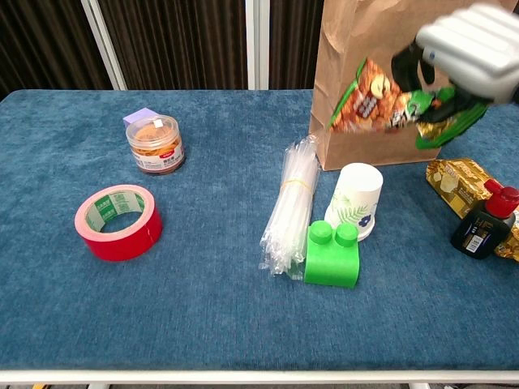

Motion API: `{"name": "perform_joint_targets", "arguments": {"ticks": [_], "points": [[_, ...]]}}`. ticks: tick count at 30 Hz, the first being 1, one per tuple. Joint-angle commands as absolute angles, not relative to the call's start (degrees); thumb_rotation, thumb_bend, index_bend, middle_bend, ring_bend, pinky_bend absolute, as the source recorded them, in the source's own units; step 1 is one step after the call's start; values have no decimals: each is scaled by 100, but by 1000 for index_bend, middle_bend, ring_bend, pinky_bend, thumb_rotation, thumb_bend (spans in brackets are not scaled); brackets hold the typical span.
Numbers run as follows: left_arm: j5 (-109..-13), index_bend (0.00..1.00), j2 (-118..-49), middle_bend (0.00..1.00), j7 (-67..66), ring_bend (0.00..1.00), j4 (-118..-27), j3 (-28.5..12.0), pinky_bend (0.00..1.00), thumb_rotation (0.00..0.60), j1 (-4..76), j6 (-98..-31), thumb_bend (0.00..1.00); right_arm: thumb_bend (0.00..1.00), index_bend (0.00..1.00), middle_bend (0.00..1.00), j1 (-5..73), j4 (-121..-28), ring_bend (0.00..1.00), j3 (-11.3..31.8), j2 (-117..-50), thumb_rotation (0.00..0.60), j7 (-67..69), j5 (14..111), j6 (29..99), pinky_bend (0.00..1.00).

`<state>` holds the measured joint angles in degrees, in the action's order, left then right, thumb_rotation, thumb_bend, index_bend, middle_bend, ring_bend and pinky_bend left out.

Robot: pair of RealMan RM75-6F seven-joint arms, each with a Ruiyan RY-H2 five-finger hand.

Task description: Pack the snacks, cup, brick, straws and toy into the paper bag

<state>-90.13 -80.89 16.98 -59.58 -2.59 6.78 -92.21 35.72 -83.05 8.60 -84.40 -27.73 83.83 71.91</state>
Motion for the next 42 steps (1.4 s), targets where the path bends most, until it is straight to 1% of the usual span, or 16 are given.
{"name": "perform_joint_targets", "arguments": {"ticks": [1, 6, 8, 12, 15, 17, 20, 22, 26, 33, 39, 42], "points": [[-9026, 114, -8058, 105, 1631, 9, -6035, -260, 136, 600, 686, -9230, 184, 372, 727, 586, 3524, -9227, 512, 1140, -7888, 600, -2990, 8589, 7549, 647], [-9044, 114, -8006, 105, 1595, 9, -6123, -240, 136, 600, 674, -9242, 183, 374, 728, 586, 3604, -10041, 512, 1513, -7474, 600, -3129, 8585, 7649, 648], [-9061, 114, -7991, 105, 1615, 9, -6107, -216, 137, 600, 648, -9271, 184, 374, 728, 586, 3647, -10267, 512, 1662, -7364, 600, -3206, 8584, 7691, 648], [-9080, 114, -7991, 105, 1654, 9, -6041, -181, 136, 600, 617, -9293, 183, 375, 732, 593, 3823, -10569, 519, 2108, -7171, 600, -3514, 8416, 7720, 652], [-9066, 114, -8000, 105, 1692, 9, -5979, -183, 137, 600, 596, -9312, 184, 376, 735, 596, 3999, -10622, 522, 2454, -7083, 600, -3821, 8100, 7669, 655], [-9046, 114, -8014, 105, 1692, 9, -5973, -207, 137, 600, 614, -9292, 183, 376, 735, 596, 4103, -10573, 522, 2610, -7059, 600, -3956, 8021, 7682, 655], [-9020, 114, -8018, 105, 1664, 9, -5987, -229, 137, 600, 634, -9255, 184, 376, 735, 596, 4278, -10323, 523, 2841, -7077, 600, -4073, 7977, 7763, 655], [-9034, 114, -8018, 105, 1651, 9, -6003, -232, 136, 600, 650, -9256, 184, 376, 735, 596, 4403, -9991, 522, 2976, -7118, 600, -4202, 7931, 7828, 655], [-9006, 114, -8019, 105, 1544, 9, -6063, -254, 137, 600, 677, -9205, 184, 377, 735, 596, 4610, -9055, 522, 2995, -7306, 600, -4381, 7863, 7831, 655], [-8992, 114, -8004, 105, 1414, 9, -6159, -278, 136, 600, 724, -9150, 183, 376, 736, 596, 4945, -7771, 522, 2843, -7808, 600, -4188, 7338, 7365, 654], [-8949, 114, -8001, 105, 1337, 9, -6226, -297, 136, 600, 751, -9082, 183, 366, 735, 596, 5169, -7330, 522, 2744, -8081, 600, -4015, 6905, 6886, 647], [-8923, 114, -8018, 105, 1362, 9, -6193, -282, 136, 600, 745, -9034, 184, 332, 727, 596, 5216, -7290, 518, 2715, -8156, 600, -3918, 6724, 6750, 640]]}}
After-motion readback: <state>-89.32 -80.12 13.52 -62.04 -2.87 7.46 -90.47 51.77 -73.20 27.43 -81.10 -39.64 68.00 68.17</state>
